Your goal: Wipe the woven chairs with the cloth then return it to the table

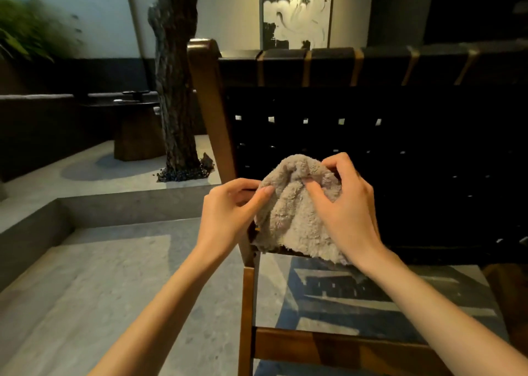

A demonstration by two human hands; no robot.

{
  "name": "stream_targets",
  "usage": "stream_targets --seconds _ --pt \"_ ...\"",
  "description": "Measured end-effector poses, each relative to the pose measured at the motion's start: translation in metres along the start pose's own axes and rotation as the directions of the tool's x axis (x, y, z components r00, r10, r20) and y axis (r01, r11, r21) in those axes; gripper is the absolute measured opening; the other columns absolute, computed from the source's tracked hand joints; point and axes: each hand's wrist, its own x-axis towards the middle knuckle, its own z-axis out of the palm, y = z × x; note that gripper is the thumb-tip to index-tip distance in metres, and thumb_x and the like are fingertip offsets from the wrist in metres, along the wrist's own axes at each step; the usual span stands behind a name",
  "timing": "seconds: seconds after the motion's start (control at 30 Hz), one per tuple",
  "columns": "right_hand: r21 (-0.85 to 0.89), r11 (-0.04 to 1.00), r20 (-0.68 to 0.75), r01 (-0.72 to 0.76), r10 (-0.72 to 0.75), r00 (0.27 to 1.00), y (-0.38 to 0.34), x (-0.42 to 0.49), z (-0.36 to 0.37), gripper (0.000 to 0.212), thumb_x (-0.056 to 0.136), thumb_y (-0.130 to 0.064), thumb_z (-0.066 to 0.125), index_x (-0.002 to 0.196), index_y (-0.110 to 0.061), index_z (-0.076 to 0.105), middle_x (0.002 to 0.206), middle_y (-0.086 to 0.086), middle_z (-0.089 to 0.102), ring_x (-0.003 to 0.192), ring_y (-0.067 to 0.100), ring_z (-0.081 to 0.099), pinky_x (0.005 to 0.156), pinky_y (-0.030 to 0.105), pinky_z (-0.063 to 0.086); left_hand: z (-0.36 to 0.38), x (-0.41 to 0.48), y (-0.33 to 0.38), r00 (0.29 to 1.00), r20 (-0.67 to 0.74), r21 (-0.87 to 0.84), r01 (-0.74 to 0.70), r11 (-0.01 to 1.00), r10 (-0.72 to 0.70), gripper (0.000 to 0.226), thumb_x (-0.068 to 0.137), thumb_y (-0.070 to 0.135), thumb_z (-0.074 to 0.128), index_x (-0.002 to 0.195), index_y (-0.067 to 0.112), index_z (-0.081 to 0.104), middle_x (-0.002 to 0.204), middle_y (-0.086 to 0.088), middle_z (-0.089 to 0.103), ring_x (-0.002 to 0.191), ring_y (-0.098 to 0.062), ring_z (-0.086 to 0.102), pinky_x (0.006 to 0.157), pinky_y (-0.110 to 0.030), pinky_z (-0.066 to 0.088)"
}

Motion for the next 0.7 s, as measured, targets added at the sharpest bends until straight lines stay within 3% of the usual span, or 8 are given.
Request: stream_targets --seconds 0.07,0.13,0.27,0.37,0.43,0.53,0.63,0.7 --pt "0.059 0.998 -0.120 0.009 -0.001 0.993 -0.019 0.003 0.016 0.023 0.087 -0.019 0.068 0.100 -0.008 0.052 0.089 -0.008 0.049 0.081 -0.003 0.047 0.070 0.007 0.037 -0.003 0.003 0.006 0.999 0.019 -0.072 -0.032 0.997 0.033 0.019 0.084 0.026 0.068 0.100 0.018 0.072 0.088 0.009 0.074 0.083 -0.003 0.069 0.071 -0.020 0.055" --pt "0.164 0.987 -0.114 0.000 0.019 0.993 -0.035 0.002 0.035 0.033 0.088 -0.022 0.067 0.115 -0.012 0.051 0.103 -0.009 0.051 0.096 -0.010 0.049 0.076 0.000 0.037 -0.008 0.006 0.009 0.999 0.029 -0.166 -0.039 0.985 0.044 0.019 0.089 0.020 0.063 0.107 0.019 0.070 0.092 0.007 0.074 0.084 -0.005 0.069 0.069 -0.017 0.053" --pt "0.171 0.985 -0.093 0.027 -0.011 0.996 -0.047 0.005 0.057 0.041 0.090 -0.012 0.063 0.129 -0.011 0.052 0.126 0.000 0.054 0.117 0.011 0.052 0.096 0.013 0.043 -0.022 0.008 0.006 0.994 0.100 -0.232 -0.008 0.973 0.033 0.037 0.095 0.002 0.049 0.114 0.032 0.060 0.100 0.022 0.069 0.094 0.006 0.063 0.072 -0.008 0.047" --pt "0.073 0.980 -0.219 0.187 -0.167 0.961 -0.049 0.022 0.060 0.035 0.080 0.002 0.071 0.114 -0.004 0.066 0.114 0.012 0.061 0.107 0.022 0.058 0.094 0.021 0.048 -0.035 0.007 0.002 0.984 0.168 -0.203 -0.029 0.979 0.064 0.062 0.092 -0.012 0.037 0.118 0.044 0.050 0.108 0.036 0.061 0.104 0.012 0.056 0.080 -0.002 0.041" --pt "0.002 0.959 -0.291 0.283 -0.270 0.918 -0.052 0.035 0.063 0.032 0.077 0.004 0.073 0.107 -0.004 0.070 0.108 0.015 0.063 0.098 0.028 0.061 0.085 0.032 0.053 -0.041 0.007 0.000 0.984 0.149 -0.216 -0.062 0.974 0.096 0.062 0.092 -0.010 0.038 0.123 0.044 0.048 0.119 0.038 0.054 0.115 0.013 0.049 0.086 -0.002 0.039" --pt "-0.131 0.934 -0.392 0.332 -0.356 0.848 -0.052 0.057 0.070 0.031 0.075 0.007 0.073 0.104 -0.003 0.072 0.104 0.018 0.065 0.092 0.034 0.062 0.081 0.036 0.053 -0.045 0.009 -0.003 0.989 0.059 -0.169 -0.124 0.978 0.136 0.055 0.096 -0.001 0.044 0.123 0.047 0.048 0.117 0.043 0.052 0.120 0.015 0.044 0.091 -0.001 0.035" --pt "-0.306 0.899 -0.388 0.314 -0.419 0.821 -0.048 0.067 0.085 0.027 0.077 0.003 0.070 0.103 -0.004 0.072 0.107 0.019 0.066 0.099 0.034 0.057 0.085 0.034 0.048 -0.043 0.010 -0.011 0.982 -0.026 -0.043 -0.190 0.981 0.189 0.051 0.096 0.004 0.048 0.122 0.048 0.050 0.111 0.039 0.057 0.112 0.008 0.052 0.086 -0.004 0.041" --pt "-0.435 0.849 -0.304 0.298 -0.451 0.839 -0.042 0.060 0.097 0.025 0.083 -0.005 0.062 0.107 -0.005 0.071 0.117 0.019 0.061 0.106 0.033 0.050 0.086 0.038 0.046 -0.040 0.009 -0.019 0.969 -0.084 0.045 -0.231 0.972 0.234 0.049 0.095 0.004 0.049 0.125 0.042 0.052 0.111 0.033 0.058 0.105 0.001 0.054 0.081 -0.007 0.043"
